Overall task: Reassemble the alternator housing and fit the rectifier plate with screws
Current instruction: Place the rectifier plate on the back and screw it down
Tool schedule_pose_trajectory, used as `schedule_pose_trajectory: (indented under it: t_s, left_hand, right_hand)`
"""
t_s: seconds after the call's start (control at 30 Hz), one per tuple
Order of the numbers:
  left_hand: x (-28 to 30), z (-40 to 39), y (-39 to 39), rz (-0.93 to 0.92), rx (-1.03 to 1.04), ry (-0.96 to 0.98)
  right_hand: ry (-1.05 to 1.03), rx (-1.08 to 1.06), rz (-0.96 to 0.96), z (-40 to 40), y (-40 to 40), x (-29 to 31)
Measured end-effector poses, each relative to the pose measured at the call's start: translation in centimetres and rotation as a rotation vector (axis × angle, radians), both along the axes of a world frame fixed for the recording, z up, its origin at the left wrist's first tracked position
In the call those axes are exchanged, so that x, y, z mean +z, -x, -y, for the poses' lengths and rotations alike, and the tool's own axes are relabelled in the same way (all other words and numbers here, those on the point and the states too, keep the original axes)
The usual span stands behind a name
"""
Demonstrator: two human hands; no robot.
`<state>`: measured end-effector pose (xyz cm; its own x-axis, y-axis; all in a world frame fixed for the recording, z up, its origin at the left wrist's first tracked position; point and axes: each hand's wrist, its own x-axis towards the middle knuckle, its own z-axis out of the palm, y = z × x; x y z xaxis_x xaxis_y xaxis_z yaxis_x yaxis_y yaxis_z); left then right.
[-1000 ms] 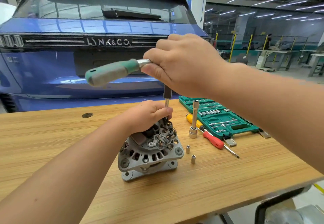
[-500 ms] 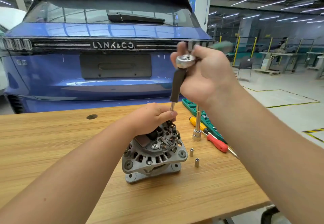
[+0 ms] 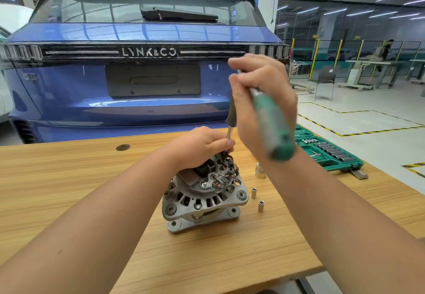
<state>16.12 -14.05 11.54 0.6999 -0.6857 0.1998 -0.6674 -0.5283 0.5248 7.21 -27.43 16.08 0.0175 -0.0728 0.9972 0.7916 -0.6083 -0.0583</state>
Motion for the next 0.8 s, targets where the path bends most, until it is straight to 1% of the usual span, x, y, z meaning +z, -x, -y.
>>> schedule_pose_trajectory:
  t_s: [0.07, 0.13, 0.23, 0.3, 0.37, 0.43, 0.5, 0.57, 0.63, 0.7, 0.73, 0.8]
  left_hand:
    - [-0.1, 0.1, -0.1, -0.005, -0.016, 0.006]
    - [-0.4, 0.3, -0.4, 0.019, 0.007, -0.019]
    - [-0.4, 0.1, -0.6, 0.031, 0.064, -0.049]
    - [-0.1, -0.1, -0.3, 0.016, 0.043, -0.047]
    - [0.2, -0.1, 0.1, 0.014, 0.003, -0.013]
    - [0.3, 0.1, 0.6, 0.014, -0.028, 0.014]
    - [0.2, 0.2, 0.7, 0.023, -0.025, 0.038]
    - [0.3, 0.1, 0.9, 0.055, 0.001, -0.01]
    - [0.4, -0.1, 0.7, 0.04, 0.046, -0.079]
    - [0.3, -0.2, 0.4, 0.016, 0.061, -0.089]
    - [0.2, -0.1, 0.4, 0.016, 0.058, -0.086]
    - [0.1, -0.1, 0.3, 0.019, 0.04, -0.076]
  right_hand:
    - [0.224, -0.186, 0.056, 0.3, 0.0, 0.1]
    - [0.347, -0.295, 0.034, 0.5, 0.2, 0.8]
    - [0.489, -0.423, -0.151, 1.0, 1.1, 2.1]
    - [0.629, -0.482, -0.269, 1.1, 1.6, 2.9]
    - [0.783, -0.502, -0.343, 1.3, 1.7, 3.8]
    - [0.89, -0.448, -0.384, 1.3, 2.0, 5.1]
    - [0.993, -0.411, -0.37, 1.4, 2.1, 6.3]
    - [1.089, -0.438, -0.305, 1.3, 2.3, 7.4]
    - [1.144, -0.536, -0.335, 0.9, 2.7, 8.4]
    - [1.13, -0.697, -0.46, 0.3, 2.9, 9.2]
    - [1.076, -0.746, -0.537, 0.0, 2.8, 9.6]
    - [0.882, -0.743, -0.744, -0.4, 2.5, 10.4]
